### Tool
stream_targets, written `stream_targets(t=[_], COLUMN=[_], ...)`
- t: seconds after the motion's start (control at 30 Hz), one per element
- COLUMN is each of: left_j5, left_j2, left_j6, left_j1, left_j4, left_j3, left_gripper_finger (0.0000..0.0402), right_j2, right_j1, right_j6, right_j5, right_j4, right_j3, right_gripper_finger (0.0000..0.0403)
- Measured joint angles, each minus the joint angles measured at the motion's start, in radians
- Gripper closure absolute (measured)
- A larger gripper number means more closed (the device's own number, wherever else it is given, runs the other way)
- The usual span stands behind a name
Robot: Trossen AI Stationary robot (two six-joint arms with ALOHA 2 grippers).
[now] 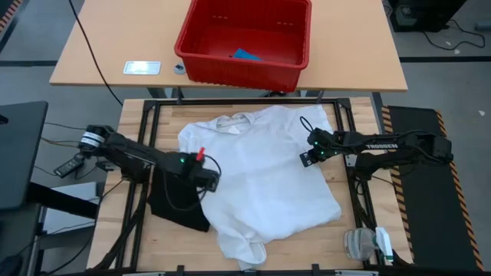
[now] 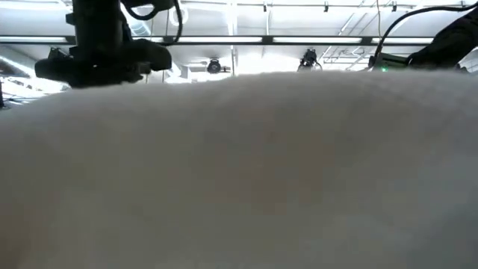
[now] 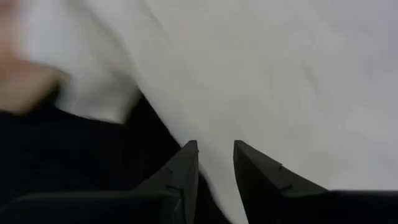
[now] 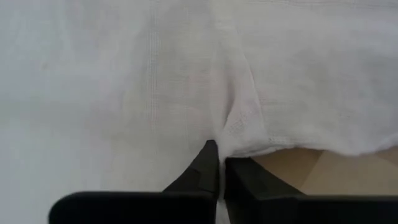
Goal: Fold laundry
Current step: Fold the white shirt
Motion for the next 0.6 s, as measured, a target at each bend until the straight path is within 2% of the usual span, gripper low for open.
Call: stream_targets(t=[0.07, 0.13, 0.23, 0.33, 0.47, 0.6], left_j5=[-0.020, -0.013, 0.042, 0.109, 0.119, 0.120], left_j2=[-0.034, -0.063, -0.083, -0.087, -0.087, -0.095], left_j6=[-0.007, -0.005, 0.001, -0.072, -0.197, -0.233], left_j1=[0.024, 0.043, 0.062, 0.062, 0.048, 0.056], left_j4=[-0.062, -0.057, 0.075, 0.197, 0.180, 0.153], left_j3=[-0.004, -0.032, -0.101, -0.155, -0.161, -0.161], left_gripper_finger=[0.0296, 0.0296, 0.0296, 0.0296, 0.0291, 0.0256], right_j2=[-0.001, -0.002, -0.004, -0.004, -0.015, -0.036], right_j1=[-0.006, -0.015, -0.025, -0.026, -0.023, -0.034], right_j6=[0.011, 0.018, 0.027, 0.052, 0.075, 0.054], right_j5=[0.004, 0.007, 0.010, 0.005, -0.024, -0.020], right_j4=[0.000, -0.001, -0.002, -0.001, 0.011, 0.023], right_j3=[0.000, 0.000, -0.001, -0.001, -0.005, -0.008], right_gripper_finger=[0.0371, 0.0371, 0.0373, 0.0373, 0.0366, 0.0341])
